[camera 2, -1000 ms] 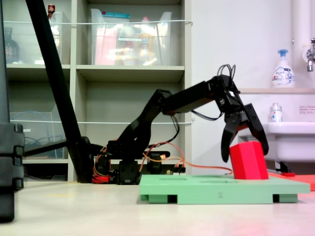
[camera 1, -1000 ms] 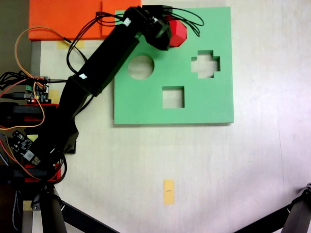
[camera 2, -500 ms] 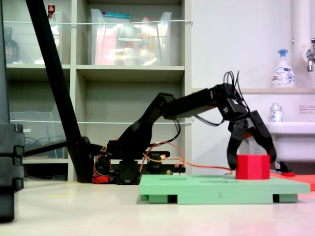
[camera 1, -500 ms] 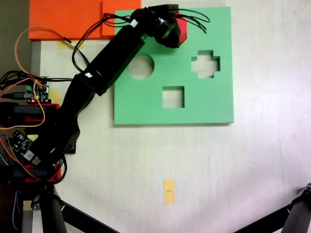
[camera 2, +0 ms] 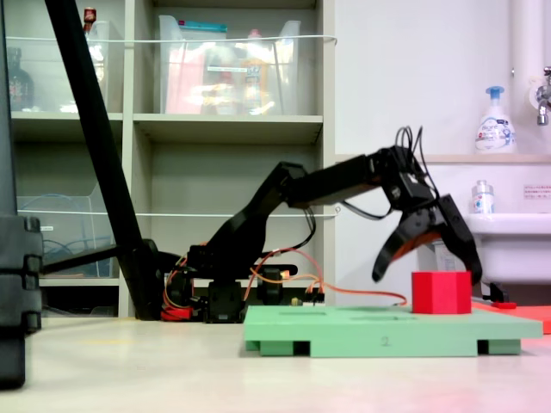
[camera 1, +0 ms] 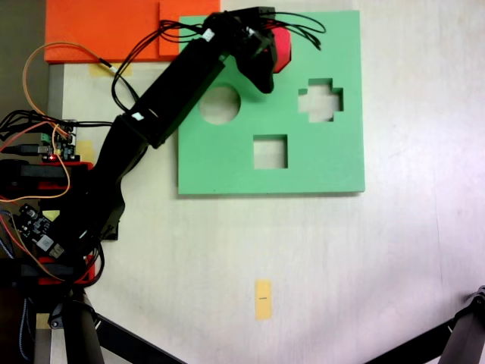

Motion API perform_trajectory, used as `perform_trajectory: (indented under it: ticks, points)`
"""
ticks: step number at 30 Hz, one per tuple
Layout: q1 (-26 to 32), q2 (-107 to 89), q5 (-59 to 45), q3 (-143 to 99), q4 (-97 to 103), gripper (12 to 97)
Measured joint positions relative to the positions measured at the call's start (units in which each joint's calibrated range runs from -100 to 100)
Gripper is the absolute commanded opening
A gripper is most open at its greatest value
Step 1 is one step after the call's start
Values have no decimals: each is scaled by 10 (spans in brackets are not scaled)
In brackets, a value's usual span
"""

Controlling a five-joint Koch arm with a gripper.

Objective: Put the octagonal pillar block into the corresponding hole

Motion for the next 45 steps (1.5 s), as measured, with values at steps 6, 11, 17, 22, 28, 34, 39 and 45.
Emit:
perform_trajectory:
  ticks: [6,11,17,22,28,34,39,45]
  points:
    - [2,-193,-8,1,-103,857]
    - [-10,-409,-49,1,-206,857]
    - [-94,-642,-197,0,-212,725]
    - [-247,-765,-402,1,-215,620]
    - [-342,-773,-540,-5,-221,603]
    - [-343,-988,-589,-502,-105,585]
    - [-333,-1215,-618,-965,314,519]
    - [-311,-1315,-695,-1482,904,466]
